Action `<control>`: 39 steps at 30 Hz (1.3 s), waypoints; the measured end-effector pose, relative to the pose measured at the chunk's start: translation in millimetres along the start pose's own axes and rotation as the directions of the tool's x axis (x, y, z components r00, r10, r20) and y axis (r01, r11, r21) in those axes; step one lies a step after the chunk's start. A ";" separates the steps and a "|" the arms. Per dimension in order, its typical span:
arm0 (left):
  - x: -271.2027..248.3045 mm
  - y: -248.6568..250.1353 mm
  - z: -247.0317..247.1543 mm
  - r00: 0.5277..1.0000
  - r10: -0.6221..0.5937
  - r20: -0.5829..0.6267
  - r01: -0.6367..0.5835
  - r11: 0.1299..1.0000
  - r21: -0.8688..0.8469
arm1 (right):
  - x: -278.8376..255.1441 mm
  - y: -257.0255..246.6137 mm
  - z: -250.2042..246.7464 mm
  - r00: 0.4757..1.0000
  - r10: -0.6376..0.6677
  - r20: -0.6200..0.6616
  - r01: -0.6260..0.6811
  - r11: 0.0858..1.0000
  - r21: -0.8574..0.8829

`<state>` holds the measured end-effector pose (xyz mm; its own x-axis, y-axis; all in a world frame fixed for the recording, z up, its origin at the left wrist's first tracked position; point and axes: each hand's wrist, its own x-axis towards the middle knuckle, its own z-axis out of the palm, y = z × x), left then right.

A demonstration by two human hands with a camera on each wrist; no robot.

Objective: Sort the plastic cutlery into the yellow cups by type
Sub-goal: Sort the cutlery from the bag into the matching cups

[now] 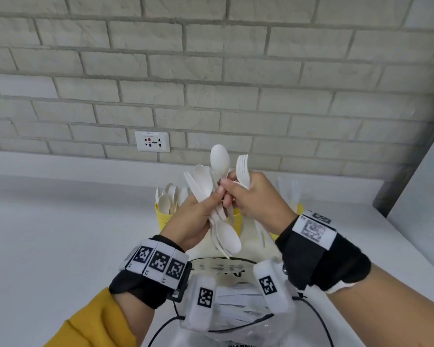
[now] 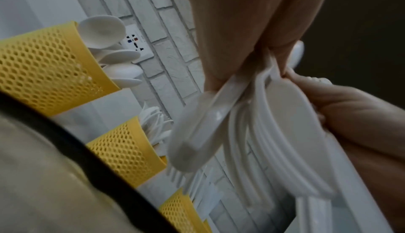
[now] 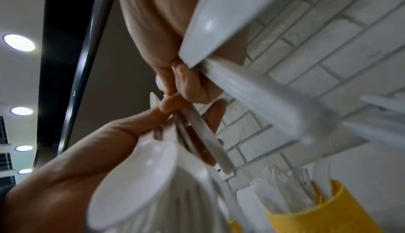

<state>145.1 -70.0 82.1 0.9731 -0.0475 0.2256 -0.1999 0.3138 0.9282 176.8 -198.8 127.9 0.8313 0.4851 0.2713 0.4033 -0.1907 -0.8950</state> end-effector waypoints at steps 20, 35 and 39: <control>-5.6 4.5 7.0 0.995 -0.087 -0.039 0.081 0.986 -0.143 | -12.2 9.8 8.6 0.998 0.000 0.063 0.041 0.758 -0.651; -11.4 21.4 -9.9 0.737 -0.631 0.241 0.545 0.766 0.340 | -6.3 18.5 2.1 0.896 -0.249 0.369 0.406 0.119 -0.906; -16.4 10.2 3.0 0.870 -0.471 0.144 0.434 0.872 0.228 | -4.4 23.6 -10.9 0.903 -0.355 0.244 0.341 0.243 -0.908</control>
<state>126.7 -68.9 88.7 0.9243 -0.3261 -0.1983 0.2218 0.0363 0.9744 186.8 -214.7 109.4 0.5139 0.7138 0.4757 0.7289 -0.6558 0.1966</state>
